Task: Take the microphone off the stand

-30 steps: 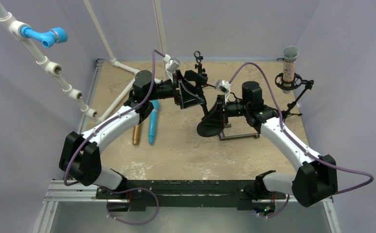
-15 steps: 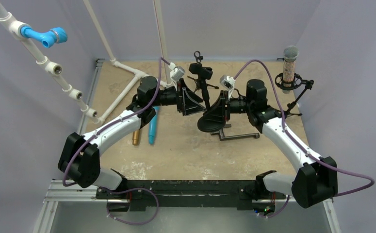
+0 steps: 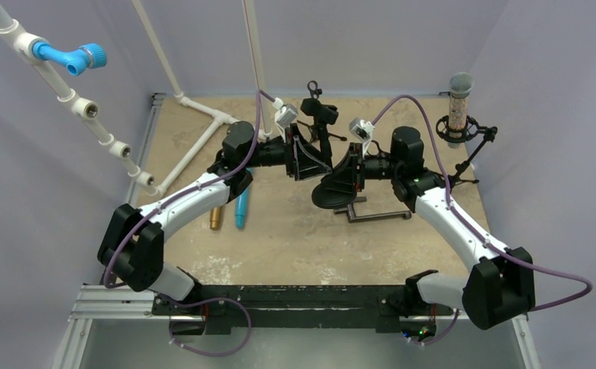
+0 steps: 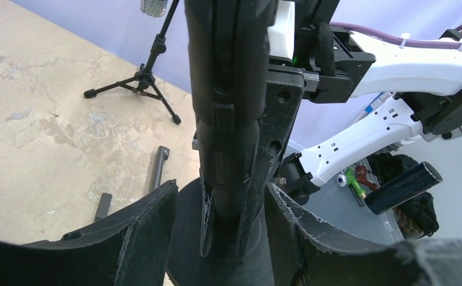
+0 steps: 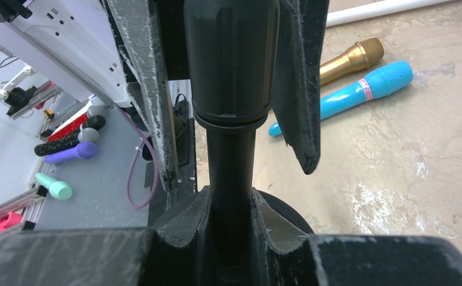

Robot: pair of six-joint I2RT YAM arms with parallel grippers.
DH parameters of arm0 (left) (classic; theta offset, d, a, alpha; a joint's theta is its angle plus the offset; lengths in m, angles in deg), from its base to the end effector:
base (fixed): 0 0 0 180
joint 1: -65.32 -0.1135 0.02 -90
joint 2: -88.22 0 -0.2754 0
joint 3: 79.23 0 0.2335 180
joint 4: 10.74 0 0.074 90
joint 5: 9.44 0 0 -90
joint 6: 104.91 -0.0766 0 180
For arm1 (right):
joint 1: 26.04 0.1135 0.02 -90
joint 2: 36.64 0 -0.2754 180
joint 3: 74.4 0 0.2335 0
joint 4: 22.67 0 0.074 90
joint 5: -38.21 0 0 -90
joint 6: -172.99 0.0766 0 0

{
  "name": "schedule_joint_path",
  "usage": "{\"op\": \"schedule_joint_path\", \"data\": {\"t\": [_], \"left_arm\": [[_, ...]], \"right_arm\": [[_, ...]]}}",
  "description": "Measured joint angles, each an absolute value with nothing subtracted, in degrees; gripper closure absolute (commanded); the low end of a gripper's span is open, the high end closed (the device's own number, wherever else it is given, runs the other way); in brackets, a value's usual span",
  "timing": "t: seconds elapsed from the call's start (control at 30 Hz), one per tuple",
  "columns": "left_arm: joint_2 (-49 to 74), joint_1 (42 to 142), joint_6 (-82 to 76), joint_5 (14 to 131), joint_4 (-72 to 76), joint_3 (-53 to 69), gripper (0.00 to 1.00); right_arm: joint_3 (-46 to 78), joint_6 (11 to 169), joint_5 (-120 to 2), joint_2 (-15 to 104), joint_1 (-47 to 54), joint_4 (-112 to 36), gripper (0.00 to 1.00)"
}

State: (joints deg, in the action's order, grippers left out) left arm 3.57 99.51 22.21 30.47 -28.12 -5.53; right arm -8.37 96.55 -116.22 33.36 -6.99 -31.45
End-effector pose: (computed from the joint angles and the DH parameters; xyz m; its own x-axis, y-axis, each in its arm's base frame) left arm 0.2531 -0.2430 0.3571 -0.5242 -0.1120 -0.8442 0.8461 0.0437 -0.5312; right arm 0.2262 0.1512 0.3325 -0.4308 -0.0417 -0.9015 -0.8965 0.1343 0.4222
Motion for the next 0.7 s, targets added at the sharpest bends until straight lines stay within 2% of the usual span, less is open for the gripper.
{"op": "schedule_joint_path", "data": {"t": [0.2,0.33,0.47,0.57,0.6,0.63,0.7], "left_arm": [[1.9,99.6,23.6,30.5,-29.1,-4.6,0.51],[1.3,99.9,24.5,30.5,-29.6,-3.9,0.58],[0.7,100.3,25.2,30.3,-30.6,-3.3,0.73],[0.7,100.6,25.6,30.0,-31.0,-3.1,0.97],[0.7,100.6,25.8,29.9,-30.9,-3.1,1.00],[0.6,100.6,25.8,29.9,-30.7,-3.1,1.00],[0.5,100.7,26.0,29.8,-31.1,-3.0,1.00]], "right_arm": [[-9.2,97.2,-116.5,33.4,-7.0,-30.3,1.00],[-9.4,97.5,-117.0,33.4,-7.0,-29.9,1.00],[-9.4,97.6,-117.2,33.4,-7.0,-29.3,1.00],[-9.5,97.8,-117.2,33.4,-7.3,-29.2,1.00],[-9.5,97.8,-117.2,33.3,-7.3,-29.0,1.00],[-9.6,98.0,-117.1,33.1,-7.4,-28.8,0.95],[-9.8,98.1,-116.7,32.7,-7.5,-28.6,0.75]]}}
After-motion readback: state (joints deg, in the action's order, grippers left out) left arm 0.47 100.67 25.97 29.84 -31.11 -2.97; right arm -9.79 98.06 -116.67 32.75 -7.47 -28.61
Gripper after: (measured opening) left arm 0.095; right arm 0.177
